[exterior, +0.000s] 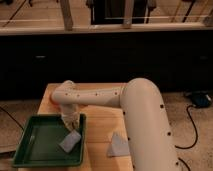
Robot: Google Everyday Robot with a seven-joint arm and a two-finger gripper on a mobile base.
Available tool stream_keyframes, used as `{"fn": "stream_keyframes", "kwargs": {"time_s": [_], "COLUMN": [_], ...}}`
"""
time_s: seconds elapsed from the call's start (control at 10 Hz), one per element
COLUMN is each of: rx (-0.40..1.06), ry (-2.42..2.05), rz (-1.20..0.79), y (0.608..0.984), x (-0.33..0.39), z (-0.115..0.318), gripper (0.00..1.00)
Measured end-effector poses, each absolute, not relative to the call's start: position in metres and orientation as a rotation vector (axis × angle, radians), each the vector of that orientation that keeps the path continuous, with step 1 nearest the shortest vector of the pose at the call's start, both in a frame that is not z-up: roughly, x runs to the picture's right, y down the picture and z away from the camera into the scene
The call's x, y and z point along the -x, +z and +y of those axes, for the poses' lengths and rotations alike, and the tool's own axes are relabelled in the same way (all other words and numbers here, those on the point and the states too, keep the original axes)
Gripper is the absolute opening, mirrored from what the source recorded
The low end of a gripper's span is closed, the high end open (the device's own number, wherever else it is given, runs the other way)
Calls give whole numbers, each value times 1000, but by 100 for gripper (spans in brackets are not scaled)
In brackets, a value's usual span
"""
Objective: Wipe tray with sponge
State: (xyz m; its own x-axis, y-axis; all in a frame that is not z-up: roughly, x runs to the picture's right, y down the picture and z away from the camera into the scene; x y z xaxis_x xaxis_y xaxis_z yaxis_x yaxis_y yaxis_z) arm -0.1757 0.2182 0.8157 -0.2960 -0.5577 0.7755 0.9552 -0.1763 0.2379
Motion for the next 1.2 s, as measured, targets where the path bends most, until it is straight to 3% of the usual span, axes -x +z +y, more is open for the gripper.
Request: {"fn": "stream_keyframes", "kwargs": {"time_s": [0.5, 1.2], "rx": [629, 627], "ry": [-1793, -1812], "rz": [-901, -909], "y": [820, 822], "x": [231, 236], "z": [207, 205], "gripper": [0, 0]}}
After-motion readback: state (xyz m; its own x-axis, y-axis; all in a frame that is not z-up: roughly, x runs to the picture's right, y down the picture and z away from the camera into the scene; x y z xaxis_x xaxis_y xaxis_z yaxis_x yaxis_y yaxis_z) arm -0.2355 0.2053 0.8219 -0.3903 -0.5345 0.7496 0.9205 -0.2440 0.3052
